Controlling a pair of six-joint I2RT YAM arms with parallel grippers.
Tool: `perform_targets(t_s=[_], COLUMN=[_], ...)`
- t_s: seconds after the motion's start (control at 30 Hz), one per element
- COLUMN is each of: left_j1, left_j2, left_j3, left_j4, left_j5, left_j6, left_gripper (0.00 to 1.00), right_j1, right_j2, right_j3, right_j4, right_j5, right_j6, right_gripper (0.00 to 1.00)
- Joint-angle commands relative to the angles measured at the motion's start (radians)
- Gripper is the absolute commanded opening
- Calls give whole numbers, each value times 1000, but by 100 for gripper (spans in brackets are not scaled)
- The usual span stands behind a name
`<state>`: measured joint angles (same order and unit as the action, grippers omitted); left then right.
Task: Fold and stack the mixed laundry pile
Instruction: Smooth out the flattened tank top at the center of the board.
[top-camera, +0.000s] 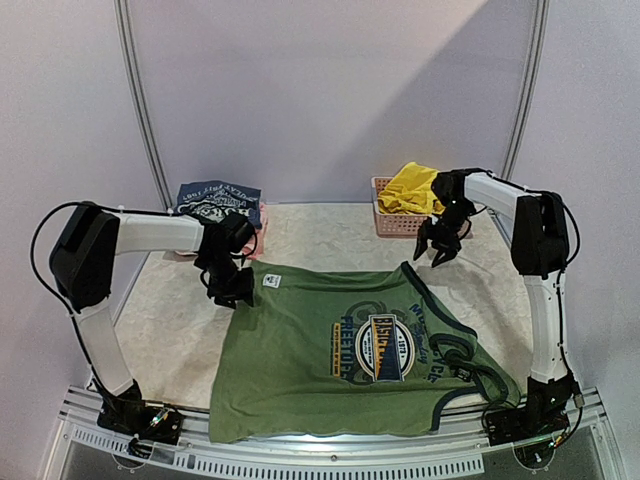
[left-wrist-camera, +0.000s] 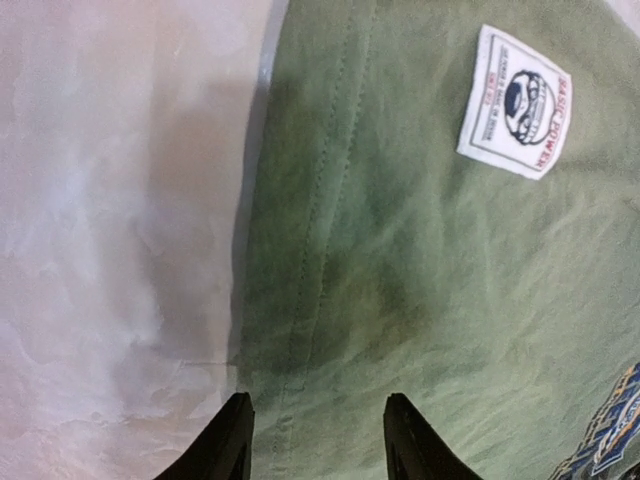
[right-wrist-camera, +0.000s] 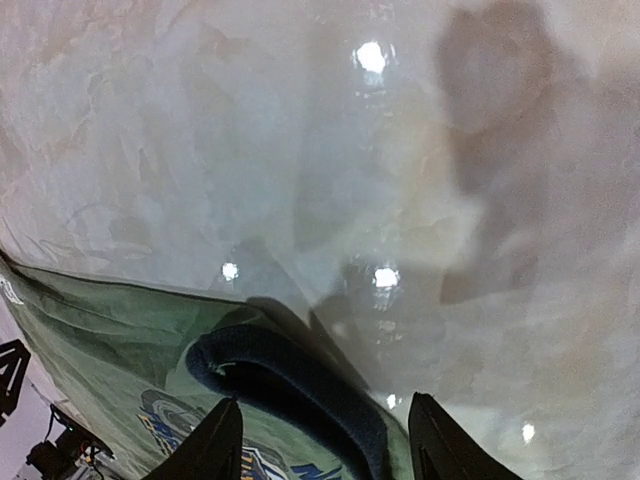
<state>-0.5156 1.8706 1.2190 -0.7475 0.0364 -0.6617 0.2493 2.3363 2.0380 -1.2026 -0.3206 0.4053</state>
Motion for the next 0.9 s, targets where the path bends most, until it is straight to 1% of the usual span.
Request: perform_targets(t_s=[0.0,0.17,0.33,0.47,0.6,0.87], left_j1=[-12,-12,-12,-12,-12,-12], left_j2=[-48,-77,-119,-155,-182,-212], left_j3=[17,8,-30,-71,-94,-115], left_j4=[-30,-42,-39,-32,-36,-49], left_j5=[-9,-8,-4,-2,-5,-18], left_j6=[21,45,53,58,67,81], left_gripper=[45,45,45,45,45,45], right_j1=[62,98,128,141,156,175], right_j2=[-58,-24,33,68,91,142], right_j3=[12,68,156,190,192,250], right_j4=[-35,-53,-93,-112,-110,-99], right_j5=[97,134,179,217,224,214], right_j6=[13,41,51,70,77,87], right_gripper=[60,64,64,60,56,54])
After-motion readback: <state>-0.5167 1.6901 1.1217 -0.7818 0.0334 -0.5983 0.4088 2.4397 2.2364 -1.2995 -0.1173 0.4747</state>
